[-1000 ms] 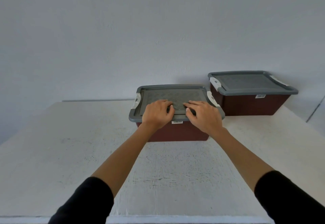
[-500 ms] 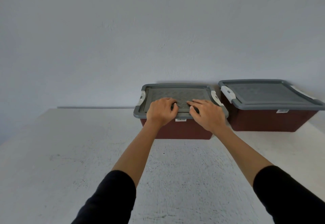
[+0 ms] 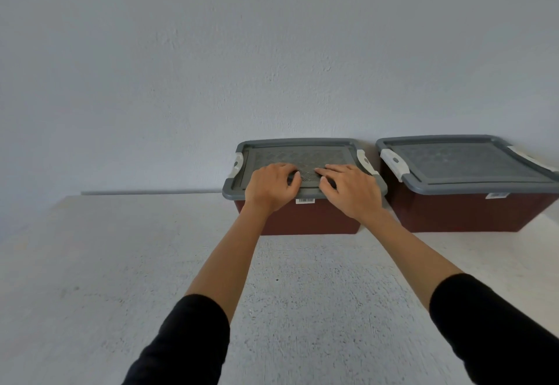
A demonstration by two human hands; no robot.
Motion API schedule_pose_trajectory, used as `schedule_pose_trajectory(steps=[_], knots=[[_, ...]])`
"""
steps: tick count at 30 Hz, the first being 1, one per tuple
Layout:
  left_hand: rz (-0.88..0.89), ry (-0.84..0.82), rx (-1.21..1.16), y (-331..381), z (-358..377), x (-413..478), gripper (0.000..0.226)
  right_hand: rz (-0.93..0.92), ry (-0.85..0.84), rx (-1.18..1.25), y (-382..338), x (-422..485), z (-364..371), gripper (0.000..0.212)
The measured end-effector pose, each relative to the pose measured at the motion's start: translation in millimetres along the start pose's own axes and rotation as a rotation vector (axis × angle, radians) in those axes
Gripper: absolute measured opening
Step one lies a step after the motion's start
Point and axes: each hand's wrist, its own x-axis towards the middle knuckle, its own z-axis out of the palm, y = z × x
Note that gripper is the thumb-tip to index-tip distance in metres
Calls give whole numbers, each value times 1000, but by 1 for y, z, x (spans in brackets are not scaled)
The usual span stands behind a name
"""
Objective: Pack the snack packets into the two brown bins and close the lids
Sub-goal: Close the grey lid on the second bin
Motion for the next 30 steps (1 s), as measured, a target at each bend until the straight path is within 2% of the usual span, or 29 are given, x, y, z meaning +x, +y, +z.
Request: schedule_pose_trajectory(steps=[21, 26, 30], knots=[[-9, 1, 7, 1, -2, 0, 54, -21, -45, 12, -4, -2, -6, 40], [-25, -27, 3, -1, 0, 0, 47, -53, 5, 16, 1, -1, -1, 39], [-74, -5, -59, 5, -2, -5, 43, -37, 127, 59, -2, -5, 1, 53]])
